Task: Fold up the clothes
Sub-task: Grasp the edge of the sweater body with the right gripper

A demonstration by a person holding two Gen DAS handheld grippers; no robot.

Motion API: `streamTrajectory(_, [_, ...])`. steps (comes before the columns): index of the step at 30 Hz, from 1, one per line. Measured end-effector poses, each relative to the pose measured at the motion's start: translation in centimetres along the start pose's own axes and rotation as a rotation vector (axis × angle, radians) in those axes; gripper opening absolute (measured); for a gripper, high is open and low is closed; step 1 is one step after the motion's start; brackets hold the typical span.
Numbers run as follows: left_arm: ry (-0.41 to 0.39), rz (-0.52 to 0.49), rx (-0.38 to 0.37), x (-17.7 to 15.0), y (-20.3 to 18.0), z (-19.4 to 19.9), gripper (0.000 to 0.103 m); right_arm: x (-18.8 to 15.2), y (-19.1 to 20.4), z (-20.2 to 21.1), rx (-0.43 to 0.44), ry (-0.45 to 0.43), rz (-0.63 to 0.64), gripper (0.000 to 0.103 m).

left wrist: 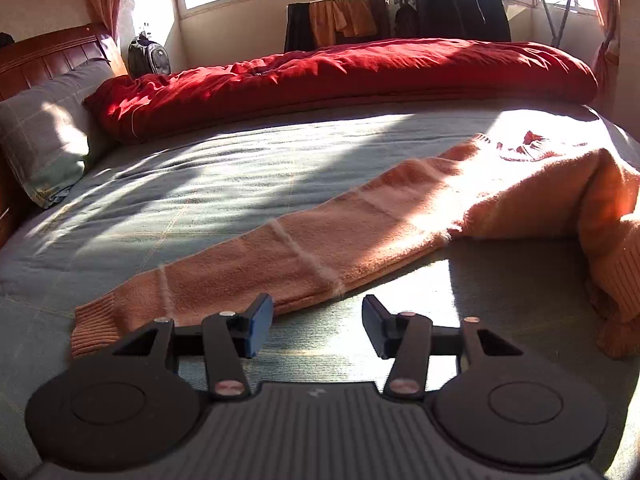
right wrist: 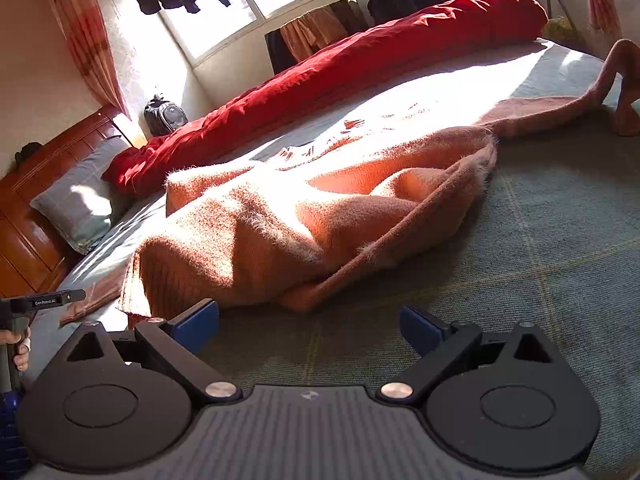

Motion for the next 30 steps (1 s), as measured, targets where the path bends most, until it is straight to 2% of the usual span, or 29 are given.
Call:
streamTrajectory(1, [-0.020, -0.012, -0.051, 0.1, -1.7, 0.8, 0.050, 0.3, -0.3, -0.1, 0.020, -0.003, -0.031, 0.086])
streamTrajectory(2, [-0.039, -0.024, -0.102, 0.2, -3.4, 1.6, 0.050, 0.4, -0.6, -0.3, 0.033, 0.005, -0.053, 0.085])
streamTrajectory(8, [-0.126, -0.125, -0.370, 0.8, -13.3, 5.1, 0.050, 0.5, -1.0, -1.2, 0.030, 0.030, -0.093, 0.085])
streamTrajectory(10, [-0.149, -0.158, -0.407, 0.4, -16.1, 5.8, 0.050, 0.2, -1.2, -1.2, 0.033, 0.030, -0.113, 0.085])
streamTrajectory(15, [-0.157, -0.157, -0.458, -1.3, -20.1, 6.3, 0.050, 0.1, -2.4, -1.6, 0.031, 0.030, -0.178, 0.084])
streamTrajectory(18, [-0.150, -0.141, -0.456, -2.7, -21.5, 6.7, 0.050, 0.4, -3.3, -2.6, 0.034, 0.032, -0.239, 0.080])
streamTrajectory(23, [-0.116, -0.129, -0.444, -4.0, -22.1, 6.8, 0.050, 0.7, -4.7, -4.7, 0.020, 0.037, -0.328, 0.057])
streamTrajectory(30, [-0.115, -0.108, -0.419, -4.3, -21.1, 6.5, 0.050, 0.8, -4.0, -7.0, -0.015, 0.016, -0.303, 0.049])
Point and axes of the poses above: each gripper's, at about its wrist camera, not at the fingertips, and z roughly against the way its jaws point, y to its left, x to its top, the point moved 2 cm from there along -z, roughly the way its jaws point, and after that the axes turned 6 degrees about -y, right-handed, at the moved point
